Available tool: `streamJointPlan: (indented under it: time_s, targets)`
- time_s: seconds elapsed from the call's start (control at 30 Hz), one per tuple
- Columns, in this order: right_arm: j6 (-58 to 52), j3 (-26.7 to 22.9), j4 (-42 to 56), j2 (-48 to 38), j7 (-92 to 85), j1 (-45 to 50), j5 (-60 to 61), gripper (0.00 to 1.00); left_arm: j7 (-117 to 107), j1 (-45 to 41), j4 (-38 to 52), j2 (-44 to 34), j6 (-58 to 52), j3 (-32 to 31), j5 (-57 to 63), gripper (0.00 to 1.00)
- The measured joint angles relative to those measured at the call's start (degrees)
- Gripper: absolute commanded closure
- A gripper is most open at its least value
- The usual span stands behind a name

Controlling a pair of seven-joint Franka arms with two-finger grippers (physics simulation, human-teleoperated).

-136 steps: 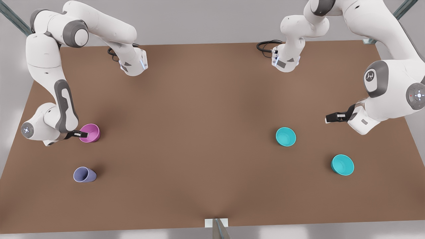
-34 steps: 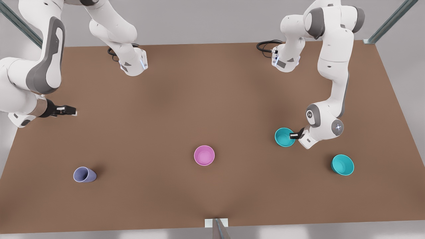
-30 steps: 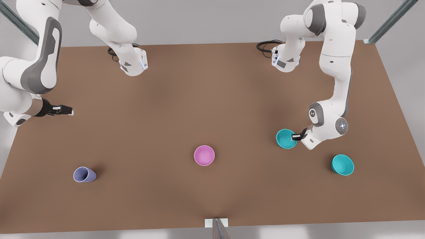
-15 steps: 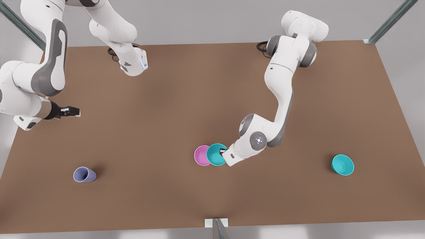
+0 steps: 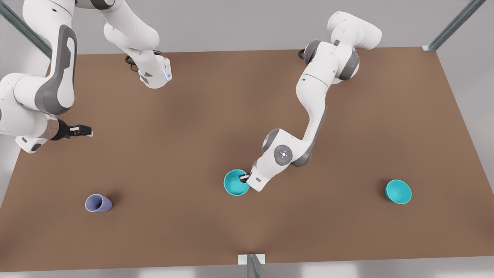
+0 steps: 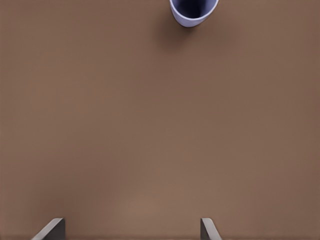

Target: Stack the blue bowl on the pink bowl

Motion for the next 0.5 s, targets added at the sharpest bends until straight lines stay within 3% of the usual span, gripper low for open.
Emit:
streamJointPlan:
  time_s: [0.5]
  targets:
    - [0.2, 0.0, 0.28, 0.8, -0.57, -0.28, 0.0, 0.0, -10.84, -0.08, -2.12, -0.19, -3.9, -0.71, -0.2, 0.79]
